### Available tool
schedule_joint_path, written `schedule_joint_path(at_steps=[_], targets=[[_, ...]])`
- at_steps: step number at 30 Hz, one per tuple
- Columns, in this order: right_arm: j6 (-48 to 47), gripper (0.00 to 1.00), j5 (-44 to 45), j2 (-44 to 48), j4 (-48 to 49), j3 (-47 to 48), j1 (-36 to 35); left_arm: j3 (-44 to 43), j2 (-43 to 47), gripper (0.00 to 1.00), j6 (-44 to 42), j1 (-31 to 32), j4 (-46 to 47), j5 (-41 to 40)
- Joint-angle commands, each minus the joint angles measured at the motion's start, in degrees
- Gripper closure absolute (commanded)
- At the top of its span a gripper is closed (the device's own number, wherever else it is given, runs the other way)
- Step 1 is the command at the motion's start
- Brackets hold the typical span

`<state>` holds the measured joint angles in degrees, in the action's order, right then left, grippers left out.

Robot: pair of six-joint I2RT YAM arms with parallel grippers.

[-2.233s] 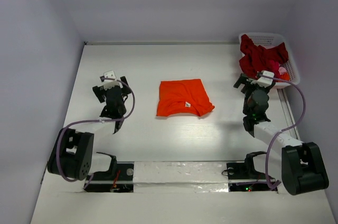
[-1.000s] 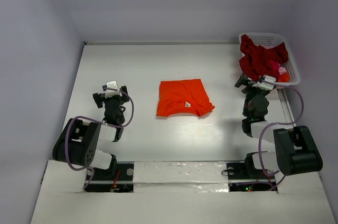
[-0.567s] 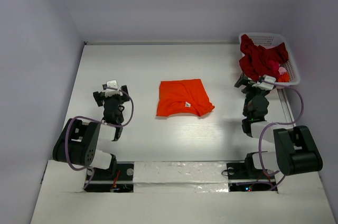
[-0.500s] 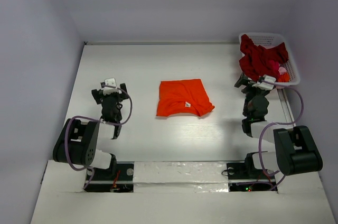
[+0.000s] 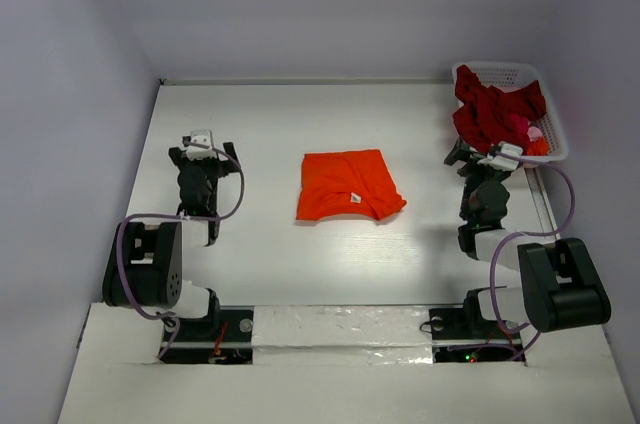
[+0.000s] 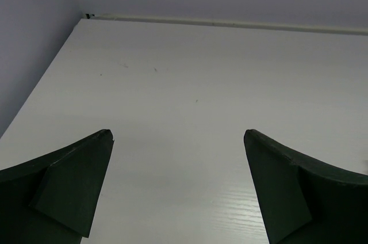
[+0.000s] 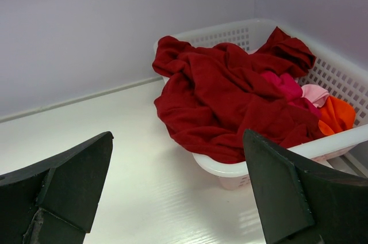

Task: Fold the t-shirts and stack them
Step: Smooth out wrinkles on the folded tshirt

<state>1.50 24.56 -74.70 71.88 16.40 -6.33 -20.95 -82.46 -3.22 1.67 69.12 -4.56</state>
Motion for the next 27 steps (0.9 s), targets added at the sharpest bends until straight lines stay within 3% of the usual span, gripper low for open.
schedule_joint_path(at_steps=[1,6,15,20,23,24,25,27], targets=[[-0.3,0.0,0.3,0.4,7.2,0.7,0.4,-2.0,0.4,0.01,2.0,-2.7,-0.4,4.3],[-0.2,0.0,0.3,0.4,7.1,0.7,0.4,-1.8,0.5,0.01,1.0,-2.7,-0.3,10.1],[-0.3,0.0,0.4,0.3,7.1,0.8,0.4,-2.4,0.2,0.01,1.1,-3.3,-1.2,11.6],[-0.4,0.0,0.4,0.4,7.1,0.7,0.4,8.0,3.2,0.01,-1.0,-4.0,15.0,17.8],[-0.3,0.0,0.4,0.3,7.2,0.7,0.4,12.0,-0.3,0.01,-1.1,-4.0,26.2,19.0],[-0.3,0.0,0.3,0.4,7.3,0.6,0.4,11.1,-0.6,0.01,-0.9,-4.0,25.8,18.9],[-0.3,0.0,0.4,0.3,7.3,0.7,0.4,8.1,0.4,0.01,-1.3,-4.0,16.4,18.5],[-0.4,0.0,0.4,0.3,7.3,0.7,0.4,9.6,-0.4,0.01,-0.6,-4.0,22.0,17.8]])
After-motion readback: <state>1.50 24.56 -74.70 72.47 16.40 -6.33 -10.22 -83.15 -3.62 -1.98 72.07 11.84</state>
